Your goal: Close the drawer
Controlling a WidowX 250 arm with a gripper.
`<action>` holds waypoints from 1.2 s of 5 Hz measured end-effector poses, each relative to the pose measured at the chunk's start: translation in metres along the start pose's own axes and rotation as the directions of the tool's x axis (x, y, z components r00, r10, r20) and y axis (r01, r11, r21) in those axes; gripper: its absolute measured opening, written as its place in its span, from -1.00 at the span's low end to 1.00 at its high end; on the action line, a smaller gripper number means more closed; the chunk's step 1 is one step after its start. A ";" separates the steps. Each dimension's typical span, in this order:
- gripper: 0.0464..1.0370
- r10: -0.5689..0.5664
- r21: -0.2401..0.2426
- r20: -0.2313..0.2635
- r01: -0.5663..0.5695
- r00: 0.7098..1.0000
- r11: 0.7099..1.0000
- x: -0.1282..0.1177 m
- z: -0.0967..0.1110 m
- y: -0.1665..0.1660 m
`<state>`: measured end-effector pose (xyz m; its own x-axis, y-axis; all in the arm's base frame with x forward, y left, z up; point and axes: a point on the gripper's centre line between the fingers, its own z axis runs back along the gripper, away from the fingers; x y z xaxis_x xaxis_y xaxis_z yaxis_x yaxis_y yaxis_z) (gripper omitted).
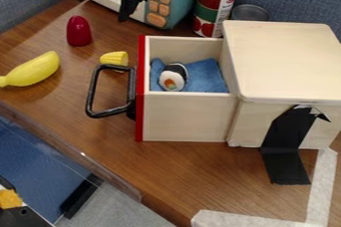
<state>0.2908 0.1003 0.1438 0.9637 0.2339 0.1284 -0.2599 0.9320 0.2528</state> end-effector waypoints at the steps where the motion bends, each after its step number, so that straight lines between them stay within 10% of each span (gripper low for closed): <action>1: 0.93 -0.018 -0.003 -0.030 0.018 0.999 1.000 -0.003 -0.010 -0.003; 4: 0.93 -0.333 -0.116 0.042 0.336 0.942 0.935 -0.016 -0.049 0.052; 6: 0.93 -0.588 -0.052 0.068 0.592 0.806 0.804 -0.042 -0.077 0.059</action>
<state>0.2397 0.1668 0.0793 0.9254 -0.3786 0.0198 0.3643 0.9025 0.2297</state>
